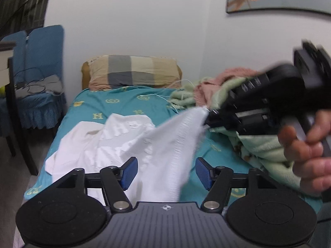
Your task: Fold clothes
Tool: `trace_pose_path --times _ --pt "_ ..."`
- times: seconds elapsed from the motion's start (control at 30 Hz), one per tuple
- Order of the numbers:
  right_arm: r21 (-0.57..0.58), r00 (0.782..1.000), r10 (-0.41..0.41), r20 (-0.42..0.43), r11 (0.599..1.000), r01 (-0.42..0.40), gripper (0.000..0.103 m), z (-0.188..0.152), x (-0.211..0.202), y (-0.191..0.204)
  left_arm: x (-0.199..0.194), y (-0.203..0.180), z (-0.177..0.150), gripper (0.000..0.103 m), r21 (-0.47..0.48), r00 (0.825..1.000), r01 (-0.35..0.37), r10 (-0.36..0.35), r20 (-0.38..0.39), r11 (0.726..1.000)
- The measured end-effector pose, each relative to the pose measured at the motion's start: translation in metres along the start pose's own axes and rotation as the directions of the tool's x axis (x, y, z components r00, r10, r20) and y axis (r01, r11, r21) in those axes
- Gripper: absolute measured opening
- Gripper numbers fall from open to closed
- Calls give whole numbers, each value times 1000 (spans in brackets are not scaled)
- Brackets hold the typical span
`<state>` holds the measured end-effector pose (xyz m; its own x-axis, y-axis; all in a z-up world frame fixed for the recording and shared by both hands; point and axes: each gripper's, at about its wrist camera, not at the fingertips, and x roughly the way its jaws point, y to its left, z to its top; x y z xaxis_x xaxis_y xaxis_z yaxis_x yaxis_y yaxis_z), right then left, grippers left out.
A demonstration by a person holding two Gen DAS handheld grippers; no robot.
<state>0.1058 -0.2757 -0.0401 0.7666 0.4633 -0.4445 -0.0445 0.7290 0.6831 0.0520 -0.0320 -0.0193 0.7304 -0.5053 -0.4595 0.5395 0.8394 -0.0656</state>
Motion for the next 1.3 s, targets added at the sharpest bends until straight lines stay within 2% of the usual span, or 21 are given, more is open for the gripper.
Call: trace_pose_path --times 0.07,0.13,0.2,0.3,0.37,0.4,0.43,0.5,0.6,0.63,0.7,0.77,0.83,0.9,0.97,1.07,1.13,1.2,1.3 --pt "3 1000 13 -4 1000 -13 8 1 -1 0 10 -14 -7 69 22 999 -44 44 -1 999" --pt "6 1000 21 -5 1000 -21 8 2 -2 0 21 -23 -12 71 7 992 -129 129 -4 992" --pt "12 1000 25 -1 1000 -25 8 2 -3 -1 31 -23 -17 72 -31 967 -253 253 -13 967" --pt "20 1000 20 25 1000 -20 8 3 -5 -2 43 -21 -23 72 -101 906 -423 422 -35 901" --pt "24 999 -6 46 1000 5 8 4 -7 -5 37 -1 -25 75 -235 874 -482 482 -62 844" --pt "16 999 -25 43 1000 24 8 2 -4 -5 32 8 -25 75 -297 861 -500 503 -71 813" --pt "2 998 -47 31 999 47 8 0 0 -6 25 15 -25 75 -349 856 -501 513 -62 792" --pt "-28 996 -92 10 995 92 8 -6 8 -6 10 22 -21 75 -406 838 -507 544 -27 760" --pt "-73 987 -160 -20 985 158 9 -14 21 -7 -8 25 -12 75 -457 833 -473 551 46 753" --pt "-86 983 -180 -31 981 177 12 -17 25 -8 -14 26 -9 74 -467 831 -462 552 70 754" --pt "-109 975 -217 -52 971 211 20 -25 32 -9 -22 25 -5 71 -460 830 -442 546 116 770" --pt "-144 959 -275 -71 954 263 22 -34 40 -9 -27 23 1 70 -442 836 -421 528 149 792" --pt "-172 942 -321 -93 937 302 33 -42 47 -9 -30 26 6 68 -432 839 -412 519 164 802" --pt "-202 921 -378 -90 913 355 38 -50 51 -7 -32 29 8 68 -429 837 -415 522 166 802" --pt "-199 890 -455 -5 873 445 39 -56 41 -3 -32 35 8 68 -432 832 -426 531 157 795" --pt "-129 877 -448 173 873 471 39 -51 10 6 -32 47 8 67 -446 835 -425 532 143 788" --pt "-123 845 -446 295 859 496 41 -44 -10 14 -32 54 8 66 -455 841 -413 522 141 789" --pt "-116 830 -442 341 856 503 44 -38 -19 14 -33 61 7 66 -463 847 -402 513 139 790" --pt "-86 829 -463 313 856 510 44 -34 -15 2 -34 60 10 64 -454 863 -365 479 163 813"
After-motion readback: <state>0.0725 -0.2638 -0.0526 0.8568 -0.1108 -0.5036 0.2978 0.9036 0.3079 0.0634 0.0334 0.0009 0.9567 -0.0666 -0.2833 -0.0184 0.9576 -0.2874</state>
